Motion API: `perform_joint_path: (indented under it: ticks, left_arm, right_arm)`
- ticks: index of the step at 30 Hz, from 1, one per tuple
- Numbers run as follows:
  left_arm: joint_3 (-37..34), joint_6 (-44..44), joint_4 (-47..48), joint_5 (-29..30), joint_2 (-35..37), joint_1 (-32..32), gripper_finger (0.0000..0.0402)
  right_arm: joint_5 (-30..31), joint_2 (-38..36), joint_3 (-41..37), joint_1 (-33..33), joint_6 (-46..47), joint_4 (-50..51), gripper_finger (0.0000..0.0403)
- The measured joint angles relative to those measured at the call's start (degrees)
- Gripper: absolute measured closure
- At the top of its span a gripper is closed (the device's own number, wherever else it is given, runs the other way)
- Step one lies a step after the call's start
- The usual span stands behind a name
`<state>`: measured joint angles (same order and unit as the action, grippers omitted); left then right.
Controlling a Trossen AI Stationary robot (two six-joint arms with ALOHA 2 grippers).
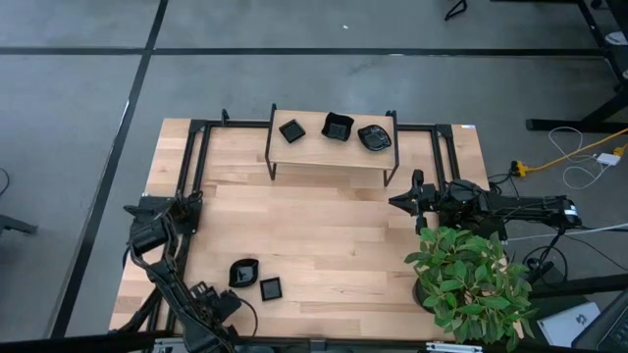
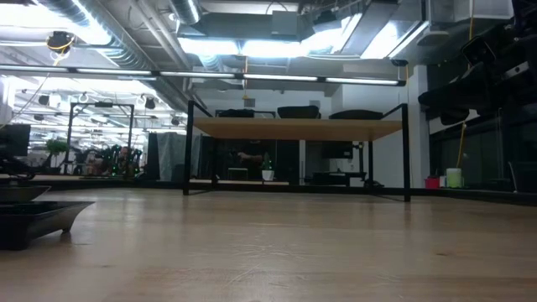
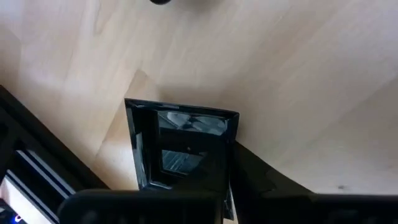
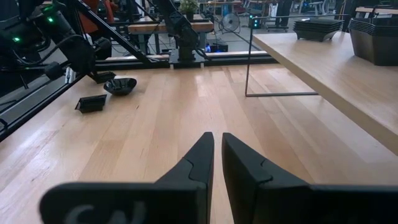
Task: Pick & Place Mini shaped plates
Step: Stack the square plate on top of the square plate on the shelf
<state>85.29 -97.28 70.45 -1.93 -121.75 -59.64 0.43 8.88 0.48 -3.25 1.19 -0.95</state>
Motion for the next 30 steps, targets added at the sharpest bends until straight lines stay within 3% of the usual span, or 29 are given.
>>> perform_joint_path:
  ticks: [9, 18, 30]
  left_arm:
    - [0.0, -1.7, -0.2, 3.8, 8.1, 0.5, 0.0398]
    - [0.0, -6.4, 6.4, 18.9, 17.2, 0.5, 0.0399]
    - [0.0, -1.4, 13.2, 39.5, 21.5, 0.5, 0.0399]
  right_arm:
    - [0.0, 0.0, 0.0, 0.0, 0.0, 0.0, 0.0369]
    - [0.0, 0.0, 0.0, 0.0, 0.0, 0.0, 0.0369]
    - [0.0, 0.0, 0.0, 0.0, 0.0, 0.0, 0.0369]
